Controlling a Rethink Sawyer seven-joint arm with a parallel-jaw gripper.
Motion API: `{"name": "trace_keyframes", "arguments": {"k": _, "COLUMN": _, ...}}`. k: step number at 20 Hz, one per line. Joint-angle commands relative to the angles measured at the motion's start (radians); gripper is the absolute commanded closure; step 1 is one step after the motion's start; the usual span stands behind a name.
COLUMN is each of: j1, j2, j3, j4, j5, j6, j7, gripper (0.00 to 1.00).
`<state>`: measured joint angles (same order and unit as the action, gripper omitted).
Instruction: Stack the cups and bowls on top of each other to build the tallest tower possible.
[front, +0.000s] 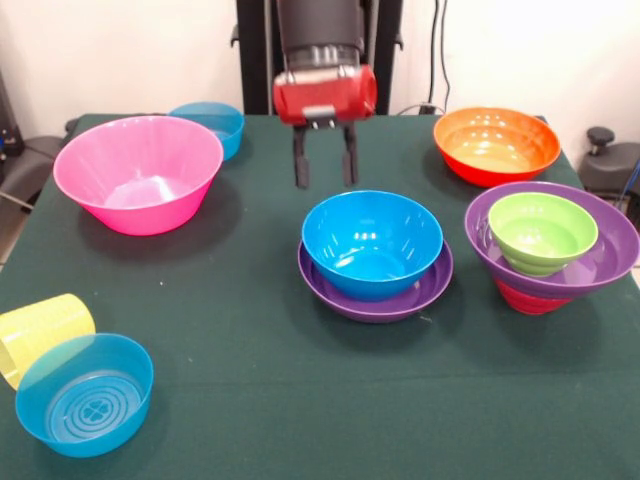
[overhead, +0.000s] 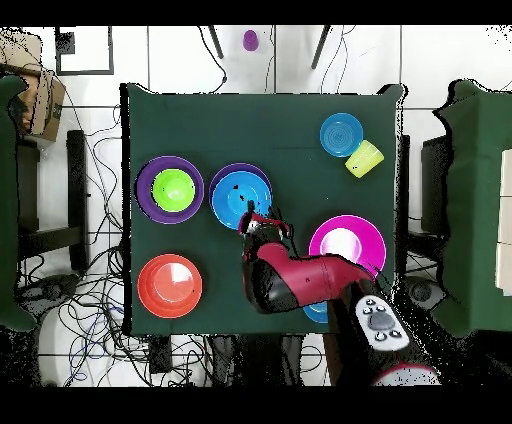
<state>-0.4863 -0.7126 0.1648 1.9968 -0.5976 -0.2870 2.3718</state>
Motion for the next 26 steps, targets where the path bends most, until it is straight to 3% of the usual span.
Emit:
{"name": "trace_keyframes", "arguments": {"k": 1, "j1": -0.013, "j2": -0.114, "j3": 0.095, "j4": 0.107, "j5": -0.029, "j6": 0.162, "j7": 0.030, "gripper": 0.00}}
{"name": "trace_keyframes", "arguments": {"k": 5, "j1": 0.003, "j2": -0.059, "j3": 0.066, "j4": 0.062, "j5": -0.038, "j6": 0.125, "j7": 0.024, "gripper": 0.00}}
{"name": "trace_keyframes", "arguments": {"k": 14, "j1": 0.017, "j2": -0.018, "j3": 0.027, "j4": 0.049, "j5": -0.058, "j6": 0.080, "j7": 0.018, "gripper": 0.00}}
{"name": "trace_keyframes", "arguments": {"k": 22, "j1": 0.076, "j2": 0.117, "j3": -0.053, "j4": -0.029, "j5": -0.049, "j6": -0.021, "j7": 0.013, "gripper": 0.00}}
{"name": "trace_keyframes", "arguments": {"k": 26, "j1": 0.068, "j2": 0.123, "j3": -0.046, "j4": -0.038, "j5": -0.057, "j6": -0.022, "j7": 0.014, "gripper": 0.00}}
